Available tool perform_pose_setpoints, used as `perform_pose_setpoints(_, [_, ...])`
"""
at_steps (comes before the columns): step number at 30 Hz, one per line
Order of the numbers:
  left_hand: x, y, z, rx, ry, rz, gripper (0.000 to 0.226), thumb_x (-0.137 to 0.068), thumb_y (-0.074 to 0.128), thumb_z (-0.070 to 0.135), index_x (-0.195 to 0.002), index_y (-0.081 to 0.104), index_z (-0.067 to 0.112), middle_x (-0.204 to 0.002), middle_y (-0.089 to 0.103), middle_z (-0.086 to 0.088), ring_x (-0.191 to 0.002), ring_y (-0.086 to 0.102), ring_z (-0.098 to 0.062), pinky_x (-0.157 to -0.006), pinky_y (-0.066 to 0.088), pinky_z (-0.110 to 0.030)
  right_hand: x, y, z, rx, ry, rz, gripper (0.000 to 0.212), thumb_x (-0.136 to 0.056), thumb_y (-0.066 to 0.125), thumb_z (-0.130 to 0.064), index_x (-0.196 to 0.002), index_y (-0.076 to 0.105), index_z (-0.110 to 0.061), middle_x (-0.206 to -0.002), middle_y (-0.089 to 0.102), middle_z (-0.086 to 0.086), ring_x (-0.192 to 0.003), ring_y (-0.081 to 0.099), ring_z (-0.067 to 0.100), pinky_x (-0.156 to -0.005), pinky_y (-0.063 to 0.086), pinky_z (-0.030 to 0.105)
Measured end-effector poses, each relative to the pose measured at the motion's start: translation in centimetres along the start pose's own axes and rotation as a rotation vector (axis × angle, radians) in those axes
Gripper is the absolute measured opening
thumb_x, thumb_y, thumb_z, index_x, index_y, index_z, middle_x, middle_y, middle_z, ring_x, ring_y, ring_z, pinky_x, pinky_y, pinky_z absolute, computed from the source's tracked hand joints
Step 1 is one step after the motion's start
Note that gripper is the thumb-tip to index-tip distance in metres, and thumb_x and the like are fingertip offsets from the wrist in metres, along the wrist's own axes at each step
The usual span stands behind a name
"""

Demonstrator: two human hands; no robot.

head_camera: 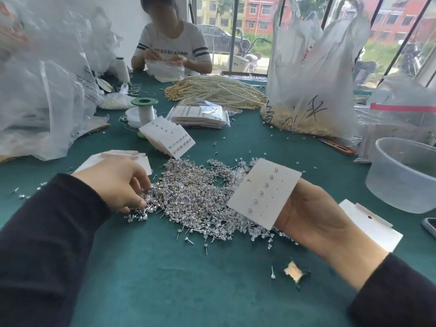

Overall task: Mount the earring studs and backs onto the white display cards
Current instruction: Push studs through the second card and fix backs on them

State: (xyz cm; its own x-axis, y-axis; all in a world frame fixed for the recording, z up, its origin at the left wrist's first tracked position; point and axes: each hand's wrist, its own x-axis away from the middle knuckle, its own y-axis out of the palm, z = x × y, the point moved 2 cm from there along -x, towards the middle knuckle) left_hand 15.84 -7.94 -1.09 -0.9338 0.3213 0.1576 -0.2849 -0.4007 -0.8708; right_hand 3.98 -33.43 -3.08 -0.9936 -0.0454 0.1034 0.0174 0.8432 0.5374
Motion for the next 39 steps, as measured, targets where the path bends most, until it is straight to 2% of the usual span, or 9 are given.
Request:
perform_pose_setpoints(5, [-0.4,-0.1,-0.3,0.038,0.048,0.033,0.013,-0.066,0.078,0.005,-0.063,0.069,0.015,-0.049,0.067,0.002,-0.047,0.065,-0.013,-0.057,0.055,-0.027,0.0,0.3,0.3,0.071,0.011,-0.023,0.035,-0.063,0.064,-0.03,-0.094,0.073,-0.019,-0.1,0.072,0.005,-0.089,0.069,0.021,-0.081,0.051,0.041])
perform_pose_setpoints(12, [-0.7,-0.7,-0.8,0.261,0.052,0.073,0.01,-0.065,0.08,0.011,-0.063,0.071,0.008,-0.054,0.068,-0.009,-0.053,0.068,-0.024,-0.062,0.057,-0.032,0.3,1.3,-0.2,0.071,-0.047,-0.019,0.046,-0.049,0.078,-0.031,-0.093,0.073,-0.018,-0.096,0.072,0.006,-0.084,0.07,0.022,-0.064,0.057,0.038])
perform_pose_setpoints(16, [-0.5,-0.4,-0.5,0.377,0.079,0.137,0.013,-0.067,0.078,0.014,-0.062,0.068,0.009,-0.053,0.067,-0.01,-0.049,0.065,-0.022,-0.054,0.056,-0.029,0.0,2.3,-0.7,0.102,-0.096,0.021,0.04,-0.066,0.061,-0.025,-0.104,0.064,-0.011,-0.091,0.073,0.006,-0.079,0.071,0.021,-0.061,0.058,0.037])
perform_pose_setpoints(19, [-0.1,-0.4,0.3,0.385,0.147,0.193,0.009,-0.067,0.078,0.014,-0.069,0.069,0.012,-0.058,0.07,-0.006,-0.055,0.068,-0.021,-0.062,0.057,-0.031,-1.0,3.2,-0.2,0.096,-0.068,0.034,0.045,-0.075,0.055,-0.017,-0.117,0.056,-0.004,-0.094,0.071,0.01,-0.078,0.07,0.023,-0.055,0.057,0.033])
perform_pose_setpoints(24, [1.4,0.4,3.2,0.649,0.36,0.255,0.018,-0.065,0.077,0.002,-0.075,0.07,0.015,-0.066,0.073,-0.004,-0.063,0.071,-0.02,-0.062,0.058,-0.027,-2.4,3.2,1.1,-0.015,-0.02,0.061,0.033,-0.082,0.054,-0.01,-0.115,0.053,-0.008,-0.1,0.069,0.014,-0.082,0.07,0.026,-0.059,0.058,0.036])
perform_pose_setpoints(28, [1.2,0.6,3.2,0.366,0.318,0.362,0.009,-0.069,0.077,0.013,-0.069,0.069,0.016,-0.059,0.07,0.0,-0.052,0.067,-0.012,-0.058,0.056,-0.022,-2.3,2.5,1.5,-0.06,-0.008,0.064,0.042,-0.075,0.058,-0.012,-0.116,0.055,-0.008,-0.102,0.069,0.014,-0.081,0.07,0.025,-0.057,0.056,0.033])
perform_pose_setpoints(32, [1.2,-0.1,1.9,0.081,0.261,0.238,0.015,-0.077,0.07,0.015,-0.065,0.063,0.021,-0.053,0.065,0.004,-0.043,0.062,-0.009,-0.047,0.05,-0.018,-2.1,2.2,1.6,-0.051,-0.011,0.076,0.04,-0.077,0.056,-0.013,-0.117,0.056,-0.007,-0.101,0.069,0.013,-0.079,0.07,0.024,-0.056,0.056,0.032])
perform_pose_setpoints(36, [0.7,-0.5,1.0,-0.173,0.251,0.216,0.023,-0.083,0.063,0.023,-0.064,0.05,0.029,-0.06,0.062,0.01,-0.056,0.057,-0.009,-0.07,0.047,-0.029,-1.9,2.1,1.6,-0.038,-0.005,0.07,0.037,-0.077,0.055,-0.013,-0.113,0.058,-0.005,-0.102,0.067,0.014,-0.079,0.07,0.024,-0.053,0.055,0.03])
perform_pose_setpoints(39, [0.5,-0.6,0.5,-0.17,0.245,0.229,0.022,-0.084,0.06,0.026,-0.066,0.048,0.03,-0.064,0.061,0.011,-0.068,0.057,-0.017,-0.078,0.048,-0.036,-1.7,2.1,1.3,-0.022,-0.011,0.055,0.04,-0.075,0.057,-0.014,-0.114,0.059,-0.004,-0.099,0.07,0.013,-0.081,0.07,0.025,-0.053,0.055,0.029])
